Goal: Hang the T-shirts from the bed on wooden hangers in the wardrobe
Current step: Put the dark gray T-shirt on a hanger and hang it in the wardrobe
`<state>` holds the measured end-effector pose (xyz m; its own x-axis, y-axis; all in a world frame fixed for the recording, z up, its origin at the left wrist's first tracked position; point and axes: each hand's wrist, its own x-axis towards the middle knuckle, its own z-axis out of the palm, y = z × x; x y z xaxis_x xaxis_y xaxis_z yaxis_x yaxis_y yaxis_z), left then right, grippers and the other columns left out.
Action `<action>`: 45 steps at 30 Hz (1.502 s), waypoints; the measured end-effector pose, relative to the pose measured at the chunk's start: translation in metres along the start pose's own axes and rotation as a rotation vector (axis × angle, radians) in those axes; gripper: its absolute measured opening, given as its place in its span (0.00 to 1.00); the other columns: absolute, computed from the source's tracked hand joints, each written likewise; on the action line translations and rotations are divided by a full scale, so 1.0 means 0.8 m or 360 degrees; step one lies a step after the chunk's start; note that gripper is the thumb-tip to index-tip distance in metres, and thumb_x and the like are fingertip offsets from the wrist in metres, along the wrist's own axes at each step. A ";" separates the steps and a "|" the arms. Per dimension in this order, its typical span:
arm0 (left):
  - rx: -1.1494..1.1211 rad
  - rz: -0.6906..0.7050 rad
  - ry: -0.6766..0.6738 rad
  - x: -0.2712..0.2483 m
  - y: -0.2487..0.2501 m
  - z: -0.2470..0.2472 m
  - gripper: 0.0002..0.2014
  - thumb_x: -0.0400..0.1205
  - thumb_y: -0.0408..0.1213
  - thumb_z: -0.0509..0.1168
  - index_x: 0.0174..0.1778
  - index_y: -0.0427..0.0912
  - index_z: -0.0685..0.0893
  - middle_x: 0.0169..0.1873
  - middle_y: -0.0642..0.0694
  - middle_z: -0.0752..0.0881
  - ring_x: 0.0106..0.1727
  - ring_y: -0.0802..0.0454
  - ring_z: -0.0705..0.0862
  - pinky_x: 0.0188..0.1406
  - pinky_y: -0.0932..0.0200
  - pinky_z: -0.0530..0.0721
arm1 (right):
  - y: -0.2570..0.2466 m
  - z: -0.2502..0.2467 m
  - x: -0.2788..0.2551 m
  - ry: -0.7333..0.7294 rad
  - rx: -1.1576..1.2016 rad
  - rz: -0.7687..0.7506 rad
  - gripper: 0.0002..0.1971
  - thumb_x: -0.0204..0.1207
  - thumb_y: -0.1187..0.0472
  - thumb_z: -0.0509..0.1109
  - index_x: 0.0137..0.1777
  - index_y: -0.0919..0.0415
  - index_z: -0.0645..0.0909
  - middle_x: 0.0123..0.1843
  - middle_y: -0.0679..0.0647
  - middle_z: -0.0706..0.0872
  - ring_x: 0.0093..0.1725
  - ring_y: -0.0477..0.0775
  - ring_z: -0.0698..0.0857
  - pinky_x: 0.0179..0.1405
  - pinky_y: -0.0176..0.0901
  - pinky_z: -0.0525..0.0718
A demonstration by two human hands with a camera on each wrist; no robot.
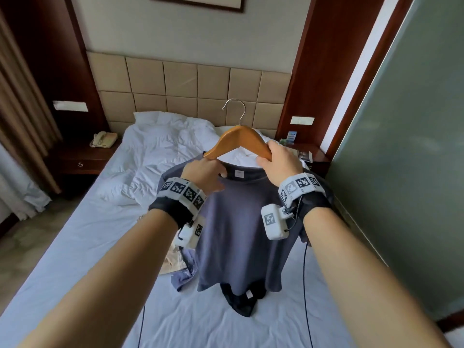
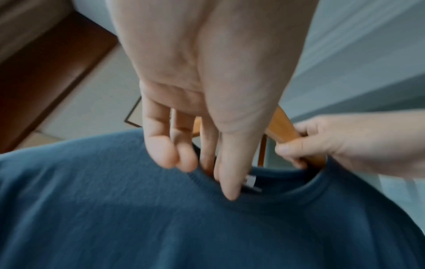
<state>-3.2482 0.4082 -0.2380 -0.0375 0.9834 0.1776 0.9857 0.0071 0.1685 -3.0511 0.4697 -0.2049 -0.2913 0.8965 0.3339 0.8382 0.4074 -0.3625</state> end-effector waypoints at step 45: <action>-0.0640 0.0531 0.0257 -0.090 0.555 -0.085 0.12 0.77 0.45 0.71 0.51 0.45 0.83 0.44 0.46 0.87 0.46 0.42 0.86 0.41 0.53 0.81 | 0.310 -0.395 -0.339 0.0410 -0.0133 0.0489 0.08 0.79 0.59 0.67 0.43 0.58 0.71 0.36 0.55 0.79 0.37 0.64 0.77 0.34 0.48 0.69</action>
<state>-2.8190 0.3284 -0.1101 0.2106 0.8798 0.4262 0.8089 -0.4017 0.4294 -2.6183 0.2726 -0.1102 0.0946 0.8968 0.4323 0.9060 0.1024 -0.4108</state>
